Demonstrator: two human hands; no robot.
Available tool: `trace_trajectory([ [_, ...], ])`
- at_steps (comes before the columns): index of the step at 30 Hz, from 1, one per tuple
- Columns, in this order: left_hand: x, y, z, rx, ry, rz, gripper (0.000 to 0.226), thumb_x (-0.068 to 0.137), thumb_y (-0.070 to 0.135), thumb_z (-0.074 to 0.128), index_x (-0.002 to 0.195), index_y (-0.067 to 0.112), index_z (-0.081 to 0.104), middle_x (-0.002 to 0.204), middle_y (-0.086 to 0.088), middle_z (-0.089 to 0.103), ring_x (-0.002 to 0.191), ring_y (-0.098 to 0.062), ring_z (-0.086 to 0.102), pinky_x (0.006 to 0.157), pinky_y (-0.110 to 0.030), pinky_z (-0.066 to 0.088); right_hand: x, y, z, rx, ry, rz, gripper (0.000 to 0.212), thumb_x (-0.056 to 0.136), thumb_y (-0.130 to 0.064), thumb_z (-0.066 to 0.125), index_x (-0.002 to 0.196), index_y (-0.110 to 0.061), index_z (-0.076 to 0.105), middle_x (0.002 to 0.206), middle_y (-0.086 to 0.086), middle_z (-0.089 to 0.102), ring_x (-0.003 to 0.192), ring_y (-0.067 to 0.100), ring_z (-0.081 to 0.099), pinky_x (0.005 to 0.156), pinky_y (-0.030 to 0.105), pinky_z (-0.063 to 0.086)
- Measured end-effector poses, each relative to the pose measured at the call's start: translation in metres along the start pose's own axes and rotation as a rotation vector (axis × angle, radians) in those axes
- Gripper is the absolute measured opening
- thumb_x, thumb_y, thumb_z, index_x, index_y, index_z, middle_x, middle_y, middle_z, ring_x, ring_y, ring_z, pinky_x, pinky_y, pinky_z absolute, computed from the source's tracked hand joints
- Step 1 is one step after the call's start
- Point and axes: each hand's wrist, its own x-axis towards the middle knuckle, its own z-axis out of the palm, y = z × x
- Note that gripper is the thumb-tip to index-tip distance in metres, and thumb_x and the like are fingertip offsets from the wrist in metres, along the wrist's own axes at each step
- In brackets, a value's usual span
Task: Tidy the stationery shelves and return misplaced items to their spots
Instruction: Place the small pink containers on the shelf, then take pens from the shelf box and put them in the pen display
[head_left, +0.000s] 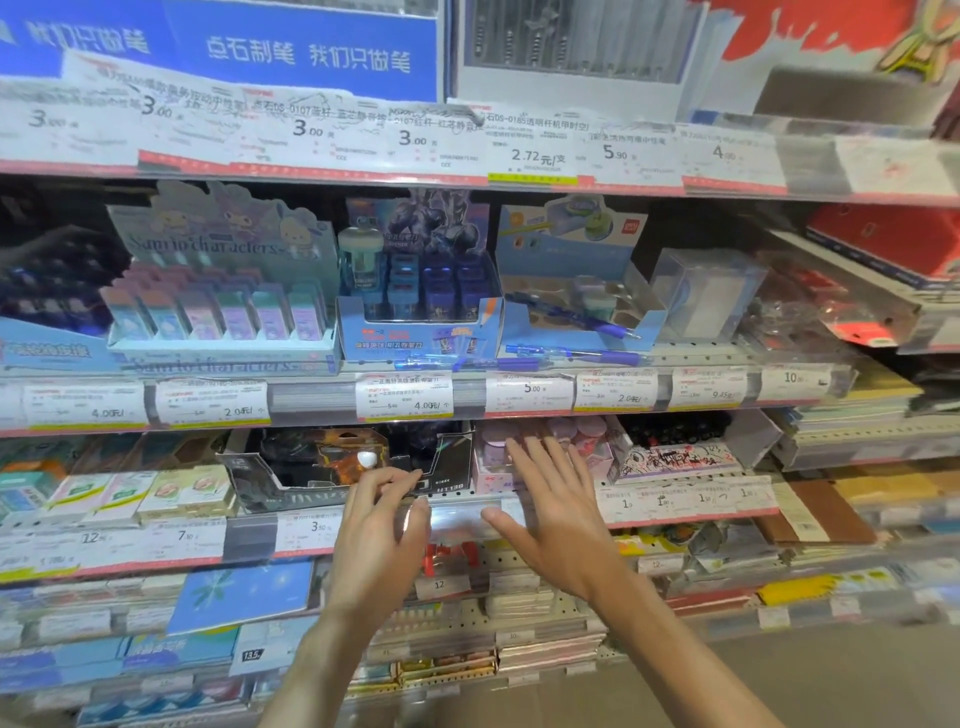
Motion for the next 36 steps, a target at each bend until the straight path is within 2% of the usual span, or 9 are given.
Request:
trace_trajectory([
  [2,-0.002,-0.004,0.0,-0.018,0.04,0.096,0.034,0.096,0.025,0.058,0.127,0.013,0.063,0.126,0.01,0.05,0.119,-0.003,0.044,0.104,-0.029,0.042,-0.01,-0.006,0.002,0.038,0.065,0.041,0.077,0.097,-0.067,0.041,0.157,-0.021,0.027,0.165,-0.002,0.018,0.154,0.013,0.003,0.125,0.043,0.008],
  [7,-0.015,0.001,0.009,-0.105,0.069,0.08,0.034,0.091,0.016,0.068,0.124,0.018,0.066,0.138,0.003,0.049,0.116,0.002,0.045,0.092,0.001,0.034,-0.043,-0.02,-0.004,0.273,0.109,0.239,0.064,0.094,-0.06,0.054,0.147,-0.026,0.041,0.156,-0.006,0.037,0.148,0.01,0.025,0.12,0.039,0.026],
  [10,-0.024,0.009,0.014,-0.13,0.06,0.025,0.038,0.093,0.022,0.065,0.13,0.021,0.061,0.138,0.005,0.051,0.122,-0.008,0.052,0.101,-0.016,0.041,-0.057,-0.017,-0.009,0.379,0.085,0.342,0.061,0.092,-0.06,0.057,0.142,-0.028,0.045,0.138,-0.014,0.052,0.126,0.001,0.049,0.104,0.031,0.046],
  [14,-0.028,0.027,0.013,-0.09,0.11,0.067,0.043,0.091,0.015,0.066,0.133,0.015,0.058,0.129,0.005,0.057,0.117,-0.012,0.058,0.1,-0.034,0.051,-0.051,0.003,-0.031,0.408,0.046,0.377,0.056,0.089,-0.067,0.053,0.135,-0.036,0.048,0.113,-0.021,0.06,0.09,-0.002,0.064,0.079,0.03,0.055],
  [17,-0.023,0.057,0.009,-0.103,0.145,-0.022,0.04,0.097,0.026,0.059,0.137,0.028,0.054,0.128,0.019,0.048,0.115,0.006,0.048,0.095,-0.012,0.041,-0.04,0.019,-0.06,0.4,0.068,0.314,0.045,0.09,-0.066,0.052,0.125,-0.038,0.052,0.096,-0.02,0.062,0.072,0.0,0.063,0.067,0.032,0.055],
  [20,-0.01,0.091,0.004,0.004,0.209,0.132,0.039,0.096,0.029,0.055,0.134,0.022,0.055,0.126,0.01,0.052,0.115,0.002,0.049,0.095,-0.003,0.031,-0.025,0.038,-0.097,0.363,0.127,0.2,0.042,0.09,-0.065,0.051,0.119,-0.035,0.056,0.089,-0.022,0.061,0.076,0.002,0.06,0.068,0.029,0.05],
  [24,0.017,0.129,-0.007,0.153,0.259,0.263,0.039,0.094,0.027,0.056,0.132,0.018,0.057,0.122,0.005,0.054,0.115,-0.013,0.053,0.1,-0.022,0.039,0.005,0.058,-0.146,0.303,0.133,0.061,0.04,0.089,-0.068,0.047,0.112,-0.038,0.056,0.08,-0.017,0.062,0.073,0.003,0.059,0.066,0.026,0.046],
  [29,0.043,0.151,-0.025,0.326,0.342,0.333,0.038,0.095,0.032,0.053,0.128,0.016,0.061,0.12,-0.002,0.056,0.109,-0.023,0.058,0.082,-0.038,0.051,0.05,0.06,-0.192,0.122,0.154,-0.16,0.033,0.093,-0.056,0.052,0.114,-0.031,0.057,0.083,-0.014,0.058,0.067,0.006,0.051,0.064,0.031,0.046],
  [36,0.076,0.161,-0.044,0.515,0.333,0.489,0.04,0.088,0.018,0.065,0.126,0.01,0.061,0.123,-0.007,0.054,0.109,-0.027,0.052,0.084,-0.037,0.048,0.109,0.031,-0.214,-0.23,0.053,-0.227,0.028,0.098,-0.04,0.052,0.117,-0.02,0.058,0.115,0.004,0.063,0.107,0.029,0.059,0.079,0.037,0.048],
])
